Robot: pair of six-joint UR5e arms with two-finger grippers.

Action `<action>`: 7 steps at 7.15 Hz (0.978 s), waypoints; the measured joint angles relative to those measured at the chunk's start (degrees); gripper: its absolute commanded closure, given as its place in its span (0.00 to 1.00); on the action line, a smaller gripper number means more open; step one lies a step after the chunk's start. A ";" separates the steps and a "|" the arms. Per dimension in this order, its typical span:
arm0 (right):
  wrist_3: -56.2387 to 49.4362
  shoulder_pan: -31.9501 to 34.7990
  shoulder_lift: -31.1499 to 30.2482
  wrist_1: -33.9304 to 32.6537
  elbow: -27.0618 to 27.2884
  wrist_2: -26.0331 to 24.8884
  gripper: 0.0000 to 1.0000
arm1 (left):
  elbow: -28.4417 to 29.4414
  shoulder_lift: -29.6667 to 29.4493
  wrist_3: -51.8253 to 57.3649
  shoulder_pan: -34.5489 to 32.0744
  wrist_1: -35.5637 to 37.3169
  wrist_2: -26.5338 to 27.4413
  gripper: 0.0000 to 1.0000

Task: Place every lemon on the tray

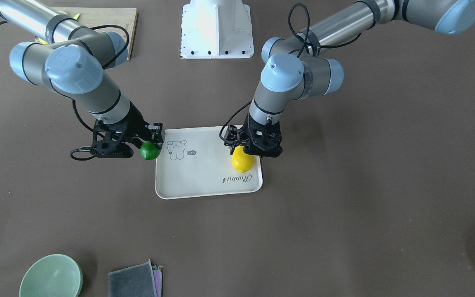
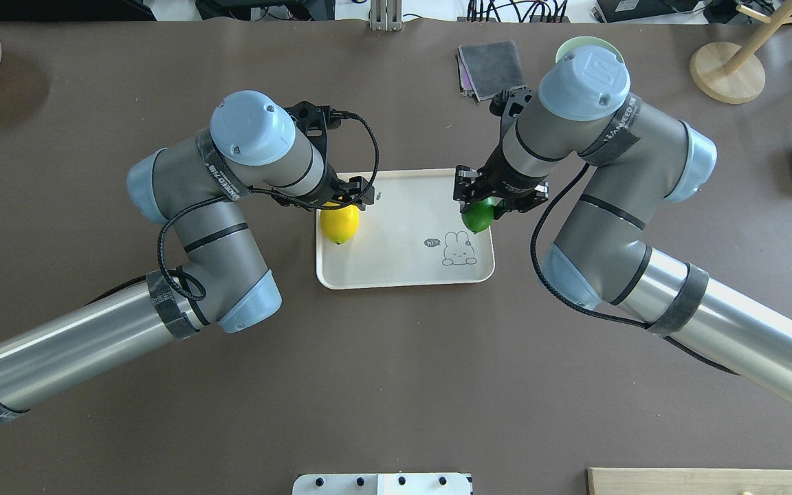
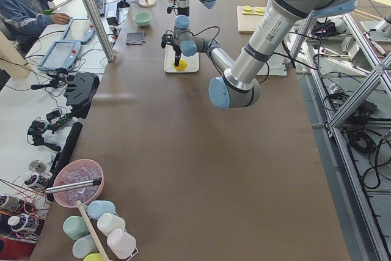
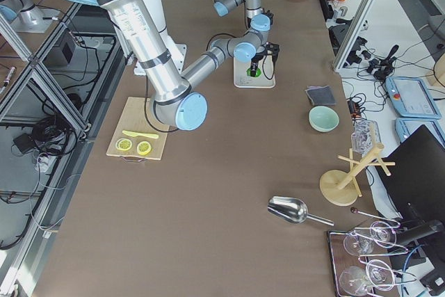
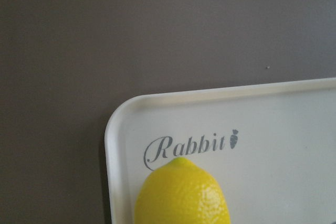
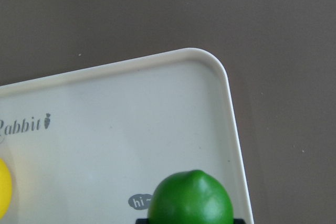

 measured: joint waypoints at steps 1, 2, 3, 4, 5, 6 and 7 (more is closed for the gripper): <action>0.82 -1.09 1.73 0.11 -1.83 -2.20 1.00 | -0.41 0.15 0.01 -0.42 0.03 -0.07 0.02; 1.53 -1.70 3.03 0.20 -3.47 -3.81 0.01 | -0.83 0.41 0.04 -0.77 0.06 -0.11 0.02; 2.27 -1.97 3.71 0.51 -4.66 -4.61 0.00 | -1.20 0.93 0.07 -1.10 0.08 -0.14 0.02; 3.09 -2.04 3.77 1.07 -5.07 -5.11 0.00 | -1.95 1.88 0.66 -1.60 0.11 -0.22 0.02; 3.46 -1.64 3.14 1.53 -4.50 -5.42 0.00 | -3.57 3.62 2.42 -2.46 0.48 -0.74 0.02; 3.46 -0.38 1.09 1.67 -2.50 -5.04 0.00 | -5.95 6.05 4.97 -3.88 1.41 -2.10 0.02; 2.46 2.40 -3.30 1.57 1.45 -3.11 0.00 | -8.93 9.27 8.14 -5.78 2.31 -3.92 0.02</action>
